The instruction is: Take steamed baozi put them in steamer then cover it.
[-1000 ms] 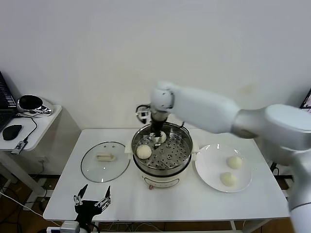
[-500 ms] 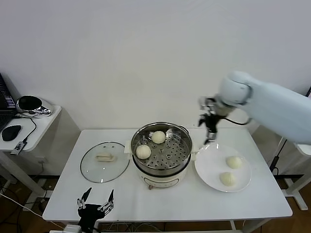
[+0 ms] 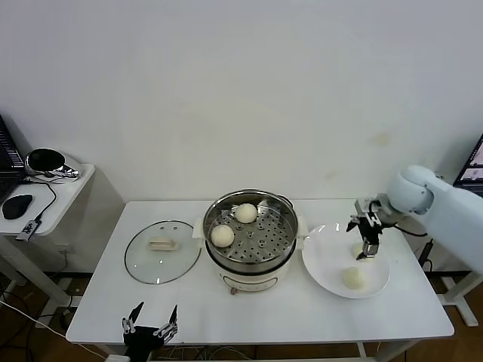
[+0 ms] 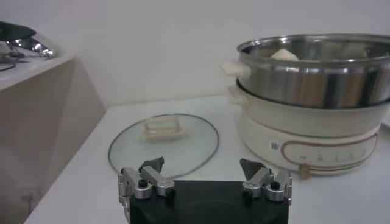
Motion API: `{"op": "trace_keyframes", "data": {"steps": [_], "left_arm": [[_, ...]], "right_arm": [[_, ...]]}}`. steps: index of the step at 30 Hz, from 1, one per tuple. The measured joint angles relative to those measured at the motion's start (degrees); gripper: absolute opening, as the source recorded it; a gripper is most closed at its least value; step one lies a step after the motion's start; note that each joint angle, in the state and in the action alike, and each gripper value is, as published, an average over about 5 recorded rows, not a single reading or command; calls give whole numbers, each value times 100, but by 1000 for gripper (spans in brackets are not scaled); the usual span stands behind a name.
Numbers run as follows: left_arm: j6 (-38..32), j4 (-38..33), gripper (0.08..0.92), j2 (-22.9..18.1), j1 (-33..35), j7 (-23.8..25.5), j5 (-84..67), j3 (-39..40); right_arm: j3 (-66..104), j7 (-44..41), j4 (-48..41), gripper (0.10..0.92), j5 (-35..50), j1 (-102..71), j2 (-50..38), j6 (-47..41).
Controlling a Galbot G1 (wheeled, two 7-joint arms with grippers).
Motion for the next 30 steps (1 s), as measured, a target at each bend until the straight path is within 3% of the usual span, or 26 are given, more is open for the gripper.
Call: {"op": "trace_keyframes", "data": {"steps": [30], "left_arm": [[7,333,823,-9,-51,-21,104,22]], "right_arm": [[496,152,-823,823,-937,-1065,610,426]]}}
